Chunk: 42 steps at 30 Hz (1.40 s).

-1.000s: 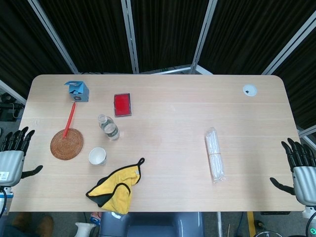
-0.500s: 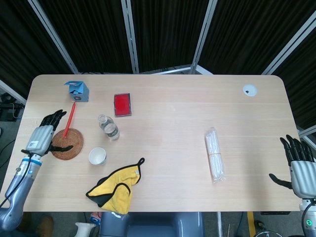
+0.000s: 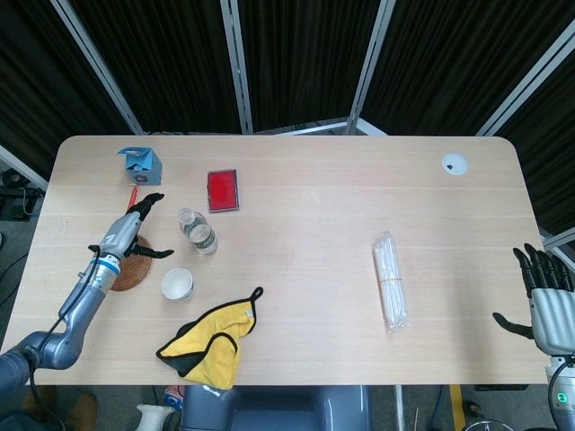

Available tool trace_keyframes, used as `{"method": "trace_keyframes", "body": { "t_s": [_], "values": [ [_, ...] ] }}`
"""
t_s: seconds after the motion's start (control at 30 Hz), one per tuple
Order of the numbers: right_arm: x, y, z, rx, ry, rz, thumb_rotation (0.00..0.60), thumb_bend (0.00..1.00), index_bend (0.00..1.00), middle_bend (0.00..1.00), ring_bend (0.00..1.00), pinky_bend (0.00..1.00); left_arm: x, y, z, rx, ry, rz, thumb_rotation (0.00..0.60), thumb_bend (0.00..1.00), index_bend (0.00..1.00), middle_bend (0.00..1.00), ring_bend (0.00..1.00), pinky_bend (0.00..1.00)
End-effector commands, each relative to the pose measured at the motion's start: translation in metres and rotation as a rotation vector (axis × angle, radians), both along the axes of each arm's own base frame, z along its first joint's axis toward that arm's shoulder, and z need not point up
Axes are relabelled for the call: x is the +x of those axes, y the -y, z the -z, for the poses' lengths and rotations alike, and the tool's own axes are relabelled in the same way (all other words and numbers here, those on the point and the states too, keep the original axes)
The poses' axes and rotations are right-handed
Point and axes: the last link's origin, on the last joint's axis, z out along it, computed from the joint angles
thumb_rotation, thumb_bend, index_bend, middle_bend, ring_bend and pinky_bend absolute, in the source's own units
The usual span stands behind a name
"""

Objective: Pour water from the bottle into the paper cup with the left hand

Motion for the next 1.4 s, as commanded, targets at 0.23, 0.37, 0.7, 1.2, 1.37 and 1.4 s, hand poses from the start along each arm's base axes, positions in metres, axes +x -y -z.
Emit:
{"method": "trace_keyframes", "body": {
  "t_s": [0.23, 0.37, 0.7, 1.2, 1.37, 1.4],
  "values": [
    [-0.003, 0.005, 0.002, 0.006, -0.001, 0.018, 0.6, 0.0, 0.0, 0.0, 0.0, 0.0, 0.022, -0.025, 0.039, -0.027, 0.07, 0.019, 0.6, 0.0, 0.0, 0.0, 0.0, 0.0],
    [-0.003, 0.007, 0.002, 0.007, 0.008, 0.021, 0.6, 0.0, 0.0, 0.0, 0.0, 0.0, 0.025, -0.03, 0.052, -0.048, 0.099, 0.003, 0.6, 0.0, 0.0, 0.0, 0.0, 0.0],
    [-0.006, 0.008, 0.0, 0.006, 0.009, 0.032, 0.6, 0.0, 0.0, 0.0, 0.0, 0.0, 0.035, -0.035, 0.073, -0.077, 0.205, -0.01, 0.6, 0.0, 0.21, 0.05, 0.0, 0.03],
    [-0.008, 0.009, -0.001, 0.002, 0.009, 0.042, 0.6, 0.0, 0.0, 0.0, 0.0, 0.0, 0.052, -0.041, 0.087, -0.103, 0.347, -0.031, 0.6, 0.48, 0.55, 0.4, 0.24, 0.29],
    [-0.009, 0.009, -0.001, 0.001, 0.01, 0.045, 0.6, 0.0, 0.0, 0.0, 0.0, 0.0, 0.056, -0.045, 0.079, -0.072, 0.338, -0.002, 0.6, 0.5, 0.59, 0.44, 0.27, 0.31],
    [-0.009, 0.009, -0.002, 0.0, 0.011, 0.046, 0.6, 0.0, 0.0, 0.0, 0.0, 0.0, 0.056, -0.045, 0.077, -0.07, 0.336, 0.003, 0.6, 0.5, 0.6, 0.44, 0.27, 0.31]
  ]
}}
